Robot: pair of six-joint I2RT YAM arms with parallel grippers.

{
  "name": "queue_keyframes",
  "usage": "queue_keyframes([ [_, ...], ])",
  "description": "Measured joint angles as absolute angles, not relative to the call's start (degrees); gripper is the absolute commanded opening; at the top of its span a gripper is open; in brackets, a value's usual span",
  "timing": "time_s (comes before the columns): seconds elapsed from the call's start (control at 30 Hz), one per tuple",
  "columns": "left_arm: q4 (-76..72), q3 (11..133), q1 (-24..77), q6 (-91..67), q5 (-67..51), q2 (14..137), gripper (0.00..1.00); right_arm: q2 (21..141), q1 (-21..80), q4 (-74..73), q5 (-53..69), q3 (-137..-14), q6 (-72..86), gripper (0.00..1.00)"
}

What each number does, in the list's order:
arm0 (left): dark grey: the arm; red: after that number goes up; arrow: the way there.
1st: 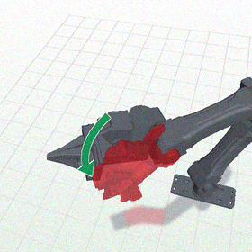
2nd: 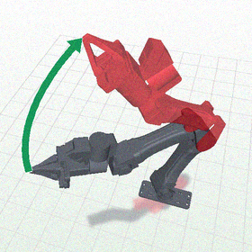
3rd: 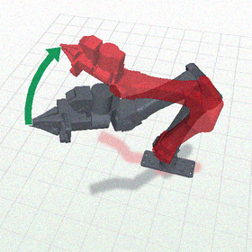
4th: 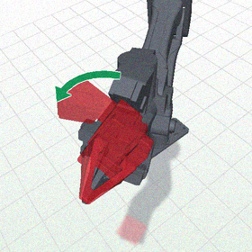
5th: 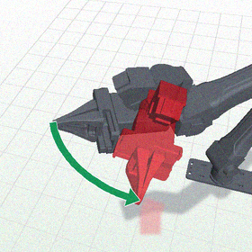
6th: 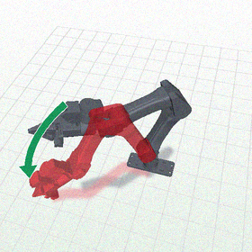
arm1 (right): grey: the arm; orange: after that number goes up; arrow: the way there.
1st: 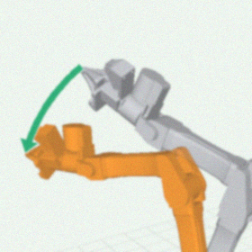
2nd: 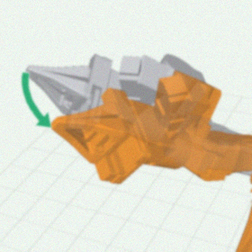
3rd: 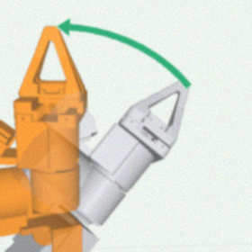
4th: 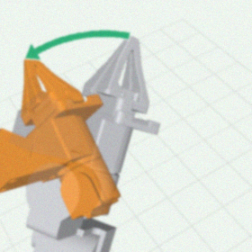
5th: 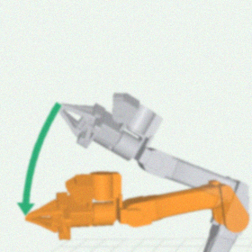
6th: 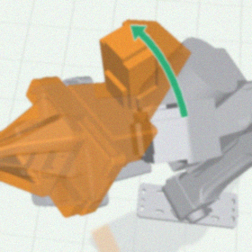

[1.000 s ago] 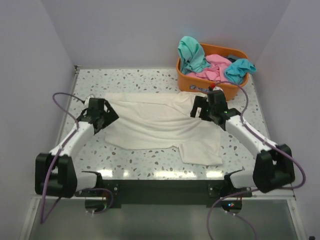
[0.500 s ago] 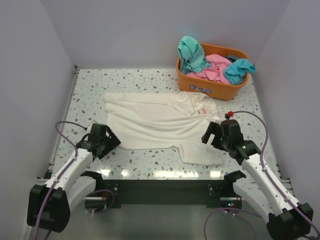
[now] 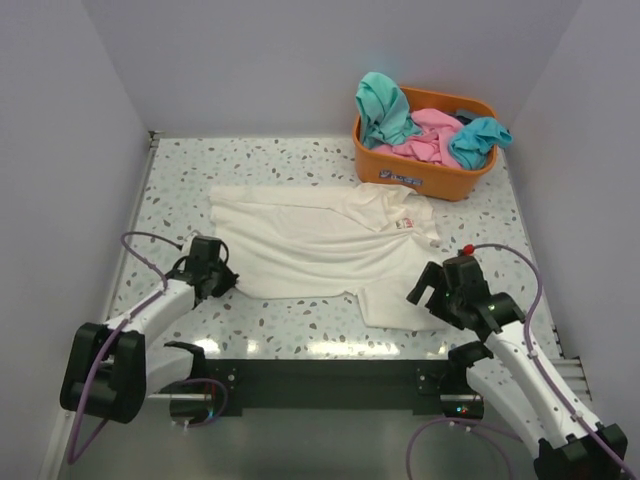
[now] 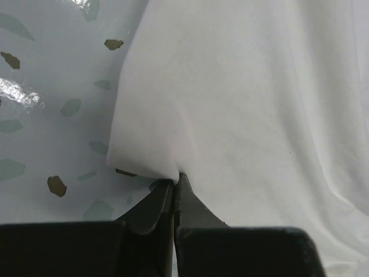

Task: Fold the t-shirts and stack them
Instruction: Flatten the tshirt out

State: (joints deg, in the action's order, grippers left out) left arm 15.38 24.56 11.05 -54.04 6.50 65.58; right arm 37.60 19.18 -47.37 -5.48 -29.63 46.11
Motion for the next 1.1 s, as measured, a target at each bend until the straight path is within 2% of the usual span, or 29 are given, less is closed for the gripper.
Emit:
queue_keyframes([
  [0.3, 18.0, 24.8, 11.2, -51.7, 8.6, 63.1, 0.0, 35.3, 19.2, -54.4, -8.5, -28.3, 53.2, 0.98],
  [0.53, 21.3, 24.8, 11.2, -49.9, 10.7, 57.6, 0.0, 40.0, 19.2, -50.6, -8.7, -23.9, 56.5, 0.85],
  [0.63, 22.3, 24.8, 11.2, -49.8, 10.9, 57.1, 0.0, 41.9, 19.2, -50.0, -7.6, -22.6, 57.1, 0.86],
  [0.87, 22.5, 24.8, 11.2, -48.7, 10.7, 57.1, 0.0, 32.7, 19.2, -53.4, -3.8, -22.1, 58.2, 0.89],
  [1.1, 22.8, 24.8, 11.2, -48.6, 10.7, 56.6, 0.0, 33.8, 19.2, -57.3, 1.3, -21.1, 58.0, 0.89],
])
